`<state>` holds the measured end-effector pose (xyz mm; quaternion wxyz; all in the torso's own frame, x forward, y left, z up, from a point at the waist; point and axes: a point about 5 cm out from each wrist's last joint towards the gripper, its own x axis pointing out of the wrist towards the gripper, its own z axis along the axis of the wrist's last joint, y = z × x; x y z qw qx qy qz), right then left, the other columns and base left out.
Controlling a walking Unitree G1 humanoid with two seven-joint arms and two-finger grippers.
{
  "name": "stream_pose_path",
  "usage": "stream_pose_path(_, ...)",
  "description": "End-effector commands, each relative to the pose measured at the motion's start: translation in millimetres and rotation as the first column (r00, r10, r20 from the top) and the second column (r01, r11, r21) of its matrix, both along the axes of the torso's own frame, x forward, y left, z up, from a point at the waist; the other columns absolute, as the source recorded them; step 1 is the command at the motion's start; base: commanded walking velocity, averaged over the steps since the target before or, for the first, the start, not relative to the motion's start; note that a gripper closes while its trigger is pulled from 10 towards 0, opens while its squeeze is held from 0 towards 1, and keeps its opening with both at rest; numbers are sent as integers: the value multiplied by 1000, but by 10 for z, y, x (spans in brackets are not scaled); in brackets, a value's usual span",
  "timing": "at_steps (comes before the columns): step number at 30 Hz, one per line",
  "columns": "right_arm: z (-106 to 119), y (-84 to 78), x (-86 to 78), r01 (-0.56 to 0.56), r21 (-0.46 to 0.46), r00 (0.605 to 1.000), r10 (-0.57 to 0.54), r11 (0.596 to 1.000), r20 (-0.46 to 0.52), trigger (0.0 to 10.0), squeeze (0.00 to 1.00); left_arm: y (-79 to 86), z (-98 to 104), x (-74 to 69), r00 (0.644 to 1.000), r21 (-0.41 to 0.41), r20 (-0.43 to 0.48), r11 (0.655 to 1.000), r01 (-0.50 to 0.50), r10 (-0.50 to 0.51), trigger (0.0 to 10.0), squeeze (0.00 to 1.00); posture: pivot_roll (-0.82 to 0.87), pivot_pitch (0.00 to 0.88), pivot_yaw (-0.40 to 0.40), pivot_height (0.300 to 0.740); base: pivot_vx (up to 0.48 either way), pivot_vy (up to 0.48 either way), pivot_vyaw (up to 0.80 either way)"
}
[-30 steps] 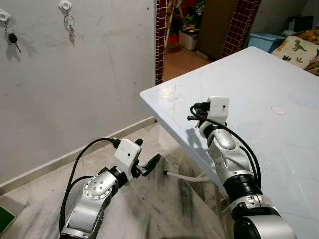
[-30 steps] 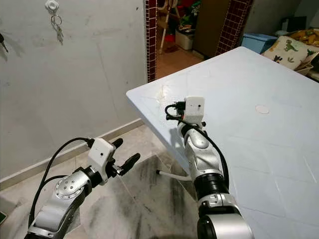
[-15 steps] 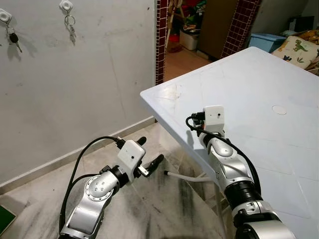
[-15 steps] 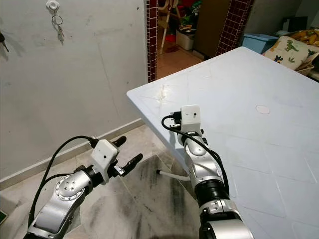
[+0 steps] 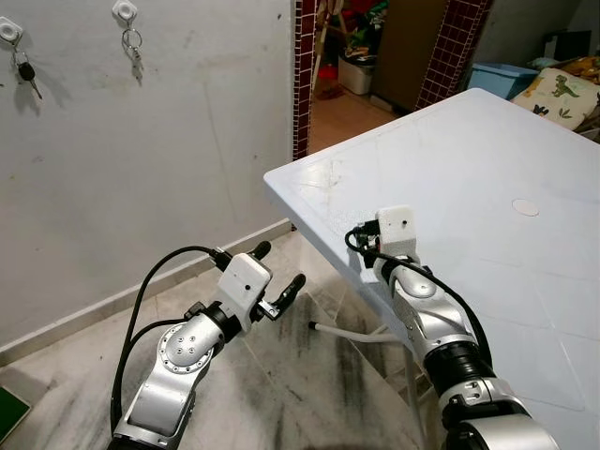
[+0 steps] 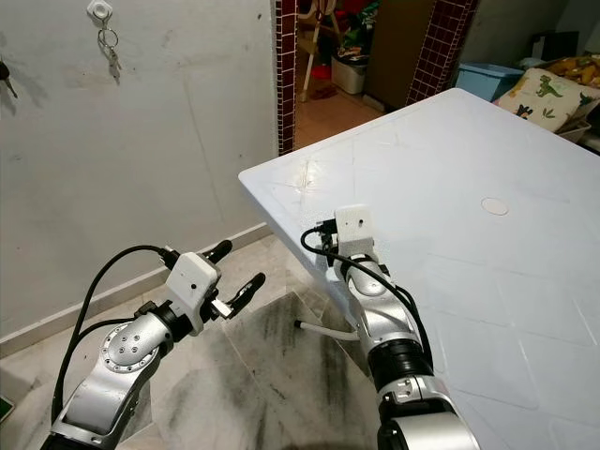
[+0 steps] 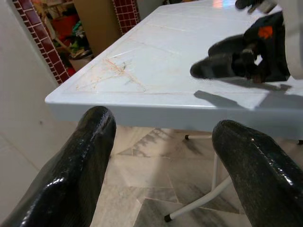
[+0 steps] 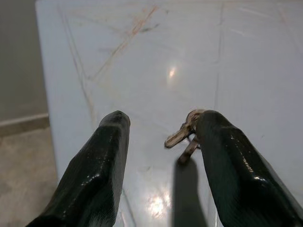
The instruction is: Hang keys on a hook
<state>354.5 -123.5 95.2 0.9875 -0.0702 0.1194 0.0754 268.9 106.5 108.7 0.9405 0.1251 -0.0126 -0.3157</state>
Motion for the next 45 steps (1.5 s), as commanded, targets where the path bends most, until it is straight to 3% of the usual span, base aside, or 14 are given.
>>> stream_pose_path(1,-31,-22,-9,4,-15,1000,-4,1000,-21,10000,0,-40,30,-3,1000,8,25,1000,12,-12,10000,0,33,15,-16,740,0,0,0)
stream_pose_path(15,52,-35,80,75,-55,997,-74,996,12,10000,0,-239,32,21,999,-31,27,999,19,-18,10000,0,32,23,-18,740,0,0,0)
stream_pose_path(24,22,-8,108,118,-35,993,-119,992,-9,10000,0,-266,-35,2,997,-38,-53,998,50,-52,10000,0,35,27,-16,740,0,0,0)
stream_pose_path(33,-21,-11,131,145,7,989,-144,989,-37,10000,0,-272,-31,-12,995,-65,-70,995,69,-74,10000,0,38,28,-16,740,0,0,0)
stream_pose_path(34,-24,-8,135,146,7,989,-146,989,-37,2706,0,-276,-33,-14,995,-62,-71,995,72,-76,10000,0,38,28,-16,740,0,0,0)
stream_pose_path(35,-28,-6,139,150,5,988,-149,989,-39,0,0,-281,-38,-16,994,-59,-73,995,75,-79,10000,0,38,28,-16,740,0,0,0)
stream_pose_path(45,-43,-27,147,186,36,982,-185,982,-38,0,0,-281,-68,-15,992,-67,-97,995,69,-75,10000,0,52,30,-18,740,0,0,0)
